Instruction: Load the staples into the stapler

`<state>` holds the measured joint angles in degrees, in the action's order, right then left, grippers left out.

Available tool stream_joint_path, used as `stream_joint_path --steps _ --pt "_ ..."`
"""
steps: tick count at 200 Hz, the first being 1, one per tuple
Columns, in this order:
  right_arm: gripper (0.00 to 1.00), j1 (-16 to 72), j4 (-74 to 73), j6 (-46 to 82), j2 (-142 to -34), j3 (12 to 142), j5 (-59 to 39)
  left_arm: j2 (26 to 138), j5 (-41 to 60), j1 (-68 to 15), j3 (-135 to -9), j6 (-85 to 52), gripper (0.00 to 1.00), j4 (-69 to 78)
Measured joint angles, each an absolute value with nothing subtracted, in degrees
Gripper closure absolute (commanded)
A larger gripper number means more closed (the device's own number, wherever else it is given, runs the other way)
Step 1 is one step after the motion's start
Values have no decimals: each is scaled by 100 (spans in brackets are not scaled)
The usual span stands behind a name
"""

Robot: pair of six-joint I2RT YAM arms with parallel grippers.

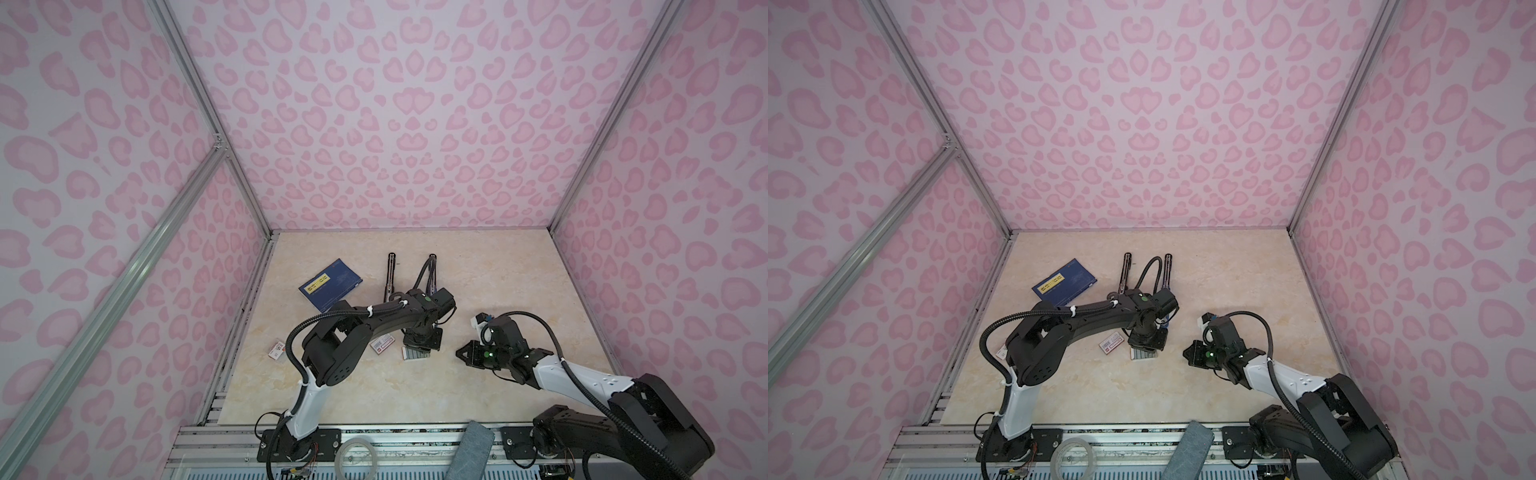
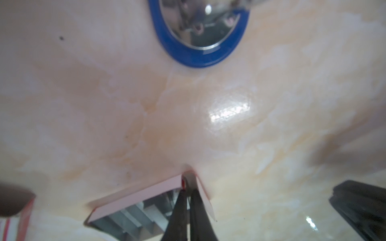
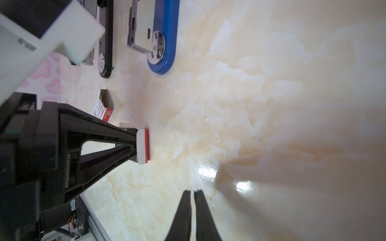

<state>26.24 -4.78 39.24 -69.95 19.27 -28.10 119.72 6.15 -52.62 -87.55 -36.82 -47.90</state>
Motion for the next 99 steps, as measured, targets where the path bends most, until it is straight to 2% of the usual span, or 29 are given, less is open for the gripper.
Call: stream_joint_path --steps 99 --pt "90 2624 -486 3927 -7026 1900 -2810 11684 617 -5262 -8674 -3677 97 -4814"
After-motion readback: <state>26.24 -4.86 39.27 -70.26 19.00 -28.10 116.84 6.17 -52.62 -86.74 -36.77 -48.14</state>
